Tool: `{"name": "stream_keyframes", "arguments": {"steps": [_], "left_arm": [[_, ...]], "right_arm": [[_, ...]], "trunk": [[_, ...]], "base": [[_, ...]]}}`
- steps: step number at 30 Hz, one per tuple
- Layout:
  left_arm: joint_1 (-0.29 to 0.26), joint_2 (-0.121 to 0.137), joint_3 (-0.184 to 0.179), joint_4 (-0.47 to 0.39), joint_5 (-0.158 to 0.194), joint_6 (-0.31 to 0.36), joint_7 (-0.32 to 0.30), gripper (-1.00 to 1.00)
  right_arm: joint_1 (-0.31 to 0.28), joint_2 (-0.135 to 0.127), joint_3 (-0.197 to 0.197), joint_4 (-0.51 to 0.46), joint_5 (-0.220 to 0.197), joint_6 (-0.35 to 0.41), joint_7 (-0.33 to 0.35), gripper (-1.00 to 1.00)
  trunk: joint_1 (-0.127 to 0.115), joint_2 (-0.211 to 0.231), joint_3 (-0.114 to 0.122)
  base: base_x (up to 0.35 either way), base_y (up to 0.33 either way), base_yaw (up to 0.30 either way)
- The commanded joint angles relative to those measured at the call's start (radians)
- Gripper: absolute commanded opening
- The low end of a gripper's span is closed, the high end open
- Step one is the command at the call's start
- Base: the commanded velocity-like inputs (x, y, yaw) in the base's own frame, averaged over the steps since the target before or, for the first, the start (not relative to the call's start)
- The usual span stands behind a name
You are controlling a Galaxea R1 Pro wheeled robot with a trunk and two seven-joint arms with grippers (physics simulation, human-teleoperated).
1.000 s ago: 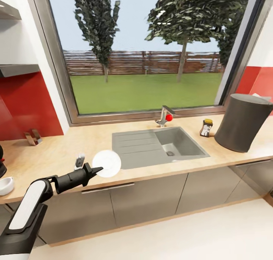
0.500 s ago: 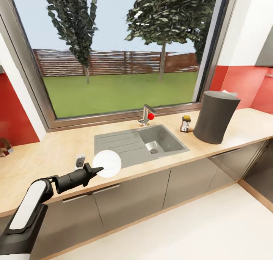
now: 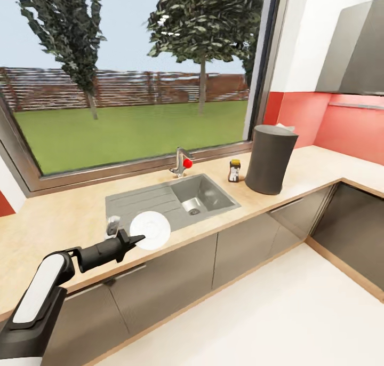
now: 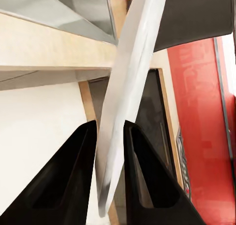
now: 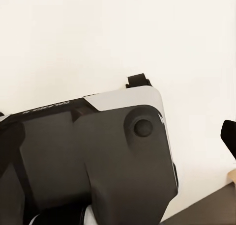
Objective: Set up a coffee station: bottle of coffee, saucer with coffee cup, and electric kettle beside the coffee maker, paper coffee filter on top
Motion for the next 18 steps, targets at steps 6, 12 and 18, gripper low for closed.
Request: {"name": "stream_keyframes", "arguments": {"steps": [6, 12, 18], "left_arm": [[-0.012, 0.002, 0.009, -0.001, 0.008, -0.002, 0.013, -1.00], [-0.027, -0.008, 0.010, 0.000, 0.008, -0.008, 0.072, -1.00], [-0.086, -0.034, 0.012, 0.030, 0.013, -0.019, 0.148, -1.00]], "right_arm": [[-0.001, 0.002, 0.008, -0.004, -0.007, 0.004, -0.007, 1.00], [-0.001, 0.006, 0.009, -0.005, -0.006, 0.004, -0.008, 1.00], [-0.001, 0.003, 0.009, -0.005, -0.005, 0.004, -0.008, 1.00]], "trunk": [[0.001, -0.002, -0.002], [0.001, -0.002, -0.002], [0.001, -0.002, -0.002]], "base": [[0.000, 0.000, -0.300], [0.000, 0.000, -0.217], [0.000, 0.000, -0.024]]}}
